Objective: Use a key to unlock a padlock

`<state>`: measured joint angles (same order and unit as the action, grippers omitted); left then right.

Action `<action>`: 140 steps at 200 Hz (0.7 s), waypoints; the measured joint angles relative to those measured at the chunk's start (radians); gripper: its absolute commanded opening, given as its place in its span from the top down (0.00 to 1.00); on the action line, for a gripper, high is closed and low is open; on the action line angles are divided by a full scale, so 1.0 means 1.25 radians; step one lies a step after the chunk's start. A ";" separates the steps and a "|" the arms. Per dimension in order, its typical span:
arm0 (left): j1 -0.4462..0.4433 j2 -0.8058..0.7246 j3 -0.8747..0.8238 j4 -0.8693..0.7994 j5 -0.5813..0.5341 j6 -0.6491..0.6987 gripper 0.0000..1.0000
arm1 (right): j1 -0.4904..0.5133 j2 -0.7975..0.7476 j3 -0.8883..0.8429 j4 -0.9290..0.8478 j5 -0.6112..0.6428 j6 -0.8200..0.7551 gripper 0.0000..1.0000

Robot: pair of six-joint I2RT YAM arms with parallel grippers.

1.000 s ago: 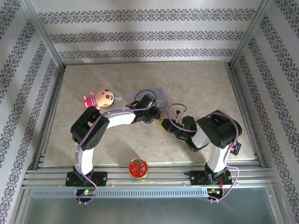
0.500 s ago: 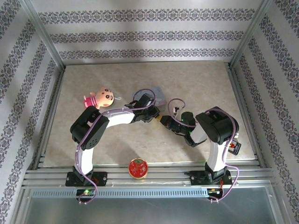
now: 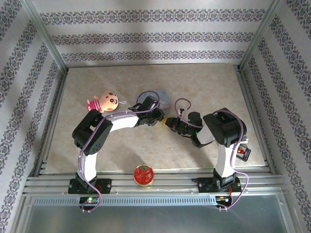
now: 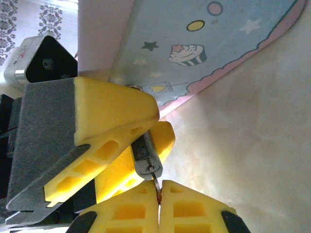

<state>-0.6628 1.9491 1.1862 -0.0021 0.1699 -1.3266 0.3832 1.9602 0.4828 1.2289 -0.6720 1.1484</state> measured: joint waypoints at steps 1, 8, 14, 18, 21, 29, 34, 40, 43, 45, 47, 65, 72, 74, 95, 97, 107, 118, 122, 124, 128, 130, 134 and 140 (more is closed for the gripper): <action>0.000 0.000 0.000 0.000 0.000 0.001 1.00 | 0.000 0.000 0.001 -0.001 -0.001 0.000 1.00; 0.003 0.000 0.000 0.000 0.000 0.004 1.00 | -0.002 0.002 0.010 -0.009 -0.012 0.005 1.00; 0.004 0.000 0.000 0.000 -0.001 0.007 1.00 | -0.003 0.005 0.017 -0.018 -0.019 0.007 1.00; 0.005 0.000 0.000 0.000 -0.001 0.008 1.00 | -0.003 0.005 0.021 -0.021 -0.023 0.008 0.99; 0.006 -0.001 0.000 0.000 -0.002 0.010 1.00 | -0.004 0.007 0.023 -0.024 -0.025 0.008 0.99; 0.008 -0.001 0.000 -0.001 -0.001 0.012 1.00 | -0.006 0.007 0.026 -0.028 -0.030 0.010 0.97; 0.008 -0.002 0.000 0.000 -0.001 0.013 1.00 | -0.006 0.007 0.027 -0.029 -0.031 0.010 0.97; 0.008 -0.002 0.000 -0.001 -0.001 0.014 1.00 | -0.006 0.007 0.027 -0.030 -0.032 0.010 0.95; 0.008 -0.003 -0.001 -0.001 -0.001 0.015 1.00 | -0.006 0.007 0.027 -0.030 -0.032 0.010 0.95; 0.008 -0.003 -0.002 0.000 -0.001 0.015 1.00 | -0.006 0.007 0.027 -0.030 -0.032 0.010 0.95; 0.008 -0.004 -0.002 0.000 -0.001 0.016 1.00 | -0.006 0.007 0.027 -0.030 -0.032 0.010 0.94; 0.008 -0.008 -0.009 0.001 0.000 0.016 1.00 | -0.006 0.007 0.023 -0.034 -0.030 0.004 0.91; 0.008 -0.009 -0.013 0.001 0.002 0.016 1.00 | -0.006 0.006 0.017 -0.034 -0.025 0.003 0.87; 0.008 -0.010 -0.013 0.001 0.004 0.016 1.00 | -0.006 0.005 0.016 -0.033 -0.023 0.001 0.84; 0.002 -0.020 -0.027 0.001 0.019 0.021 1.00 | -0.005 -0.005 -0.004 -0.020 -0.002 -0.008 0.72; 0.002 -0.021 -0.028 0.002 0.020 0.021 1.00 | -0.005 -0.006 -0.007 -0.019 0.000 -0.008 0.70; 0.002 -0.027 -0.034 0.003 0.030 0.021 1.00 | -0.005 -0.016 -0.021 -0.017 0.007 -0.016 0.63; 0.001 -0.031 -0.039 0.002 0.038 0.021 1.00 | -0.006 -0.023 -0.036 -0.016 0.017 -0.021 0.62; 0.000 -0.032 -0.040 0.002 0.039 0.022 1.00 | -0.007 -0.027 -0.042 -0.016 0.022 -0.023 0.62; -0.001 -0.033 -0.041 0.002 0.041 0.023 1.00 | -0.007 -0.029 -0.044 -0.015 0.024 -0.024 0.62; -0.002 -0.033 -0.042 0.002 0.041 0.023 1.00 | -0.007 -0.033 -0.049 -0.013 0.032 -0.024 0.62; -0.002 -0.033 -0.043 0.002 0.041 0.023 1.00 | -0.007 -0.035 -0.051 -0.012 0.032 -0.025 0.62; -0.003 -0.034 -0.044 0.002 0.041 0.024 1.00 | -0.009 -0.039 -0.055 -0.010 0.039 -0.027 0.62; -0.005 -0.034 -0.045 0.003 0.042 0.026 1.00 | -0.010 -0.046 -0.062 -0.007 0.045 -0.031 0.63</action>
<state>-0.6689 1.9060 1.1294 0.0017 0.2226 -1.2945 0.3702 1.9022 0.4049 1.2198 -0.6155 1.1091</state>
